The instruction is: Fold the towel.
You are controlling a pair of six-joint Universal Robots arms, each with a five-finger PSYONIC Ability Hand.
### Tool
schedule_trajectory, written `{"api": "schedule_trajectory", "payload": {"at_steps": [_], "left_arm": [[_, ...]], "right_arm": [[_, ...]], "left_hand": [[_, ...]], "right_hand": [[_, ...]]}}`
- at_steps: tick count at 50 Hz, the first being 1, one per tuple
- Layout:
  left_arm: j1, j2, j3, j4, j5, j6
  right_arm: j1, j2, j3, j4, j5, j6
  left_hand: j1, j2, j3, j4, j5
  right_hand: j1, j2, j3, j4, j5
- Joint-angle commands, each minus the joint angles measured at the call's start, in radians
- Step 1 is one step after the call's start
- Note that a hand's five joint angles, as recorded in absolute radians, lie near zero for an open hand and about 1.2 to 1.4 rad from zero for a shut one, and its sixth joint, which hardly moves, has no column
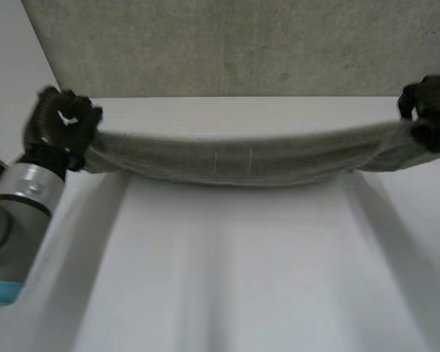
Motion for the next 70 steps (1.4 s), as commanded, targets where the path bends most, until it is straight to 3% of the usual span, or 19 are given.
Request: {"api": "schedule_trajectory", "payload": {"at_steps": [1, 7, 12, 26, 29, 31, 34, 36, 37, 39, 40, 42, 47, 54, 64, 70], "left_arm": [[0.030, 0.180, 0.031, -0.110, 0.063, 0.017], [0.033, 0.131, 0.074, -0.254, 0.115, 0.016], [0.025, -0.044, 0.084, -0.346, 0.119, 0.025], [0.021, -0.329, 0.245, -0.354, 0.105, 0.025], [0.011, -0.403, 0.348, -0.354, 0.102, 0.025], [-0.010, -0.463, 0.490, -0.353, 0.077, 0.022], [-0.022, -0.478, 0.566, -0.350, 0.046, 0.017], [-0.048, -0.480, 0.691, -0.308, -0.034, -0.012], [-0.048, -0.480, 0.692, -0.308, -0.034, -0.012], [-0.067, -0.431, 0.719, -0.156, -0.086, -0.085], [-0.067, -0.431, 0.719, -0.155, -0.086, -0.086], [-0.059, -0.299, 0.666, -0.016, -0.089, -0.202], [-0.055, -0.193, 0.574, 0.045, -0.068, -0.309], [-0.045, -0.188, 0.425, -0.010, -0.045, -0.307], [0.016, -0.170, 0.070, -0.009, 0.118, -0.288], [0.071, -0.179, -0.083, -0.017, 0.187, -0.176]], "right_arm": [[-0.025, -0.080, -0.141, 0.100, -0.030, -0.005], [-0.046, 0.000, -0.205, 0.197, -0.037, -0.060], [0.003, 0.144, -0.196, 0.269, -0.011, -0.221], [0.061, 0.411, -0.247, 0.247, 0.053, -0.235], [0.116, 0.486, -0.309, 0.203, 0.096, -0.237], [0.151, 0.541, -0.407, 0.142, 0.177, -0.230], [0.169, 0.550, -0.463, 0.089, 0.224, -0.217], [0.204, 0.541, -0.509, -0.103, 0.282, -0.159], [0.204, 0.541, -0.509, -0.104, 0.282, -0.158], [0.224, 0.435, -0.471, -0.339, 0.303, -0.062], [0.224, 0.434, -0.471, -0.340, 0.303, -0.062], [0.224, 0.283, -0.403, -0.452, 0.297, 0.035], [0.219, 0.234, -0.368, -0.402, 0.233, 0.084], [0.202, 0.242, -0.316, -0.212, 0.113, 0.069], [0.199, 0.265, -0.017, -0.138, 0.093, -0.149], [0.185, 0.267, 0.117, -0.142, 0.082, -0.214]], "left_hand": [[0.232, 0.180, 0.181, 0.178, 0.212], [0.232, 0.180, 0.181, 0.178, 0.212], [0.232, 0.180, 0.181, 0.178, 0.212], [0.232, 0.180, 0.181, 0.178, 0.212], [0.232, 0.180, 0.181, 0.178, 0.212], [0.232, 0.180, 0.181, 0.178, 0.212], [0.232, 0.180, 0.181, 0.178, 0.212], [0.232, 0.180, 0.181, 0.178, 0.212], [0.232, 0.180, 0.181, 0.178, 0.212], [0.232, 0.180, 0.181, 0.178, 0.212], [0.232, 0.180, 0.181, 0.178, 0.212], [0.232, 0.180, 0.181, 0.178, 0.212], [0.232, 0.180, 0.181, 0.178, 0.212], [0.232, 0.180, 0.181, 0.178, 0.212], [0.232, 0.180, 0.181, 0.178, 0.212], [0.232, 0.180, 0.181, 0.178, 0.212]], "right_hand": [[0.068, 0.071, 0.058, 0.062, 0.053], [0.068, 0.071, 0.058, 0.062, 0.053], [0.068, 0.071, 0.058, 0.062, 0.053], [0.068, 0.071, 0.058, 0.062, 0.053], [0.068, 0.071, 0.058, 0.062, 0.053], [0.068, 0.071, 0.058, 0.062, 0.053], [0.068, 0.071, 0.058, 0.062, 0.053], [0.068, 0.071, 0.058, 0.062, 0.053], [0.068, 0.071, 0.058, 0.062, 0.053], [0.068, 0.071, 0.058, 0.062, 0.053], [0.068, 0.071, 0.058, 0.062, 0.053], [0.068, 0.071, 0.058, 0.062, 0.053], [0.068, 0.071, 0.058, 0.062, 0.053], [0.068, 0.071, 0.058, 0.062, 0.053], [0.068, 0.071, 0.058, 0.062, 0.053], [0.068, 0.071, 0.058, 0.062, 0.053]]}}
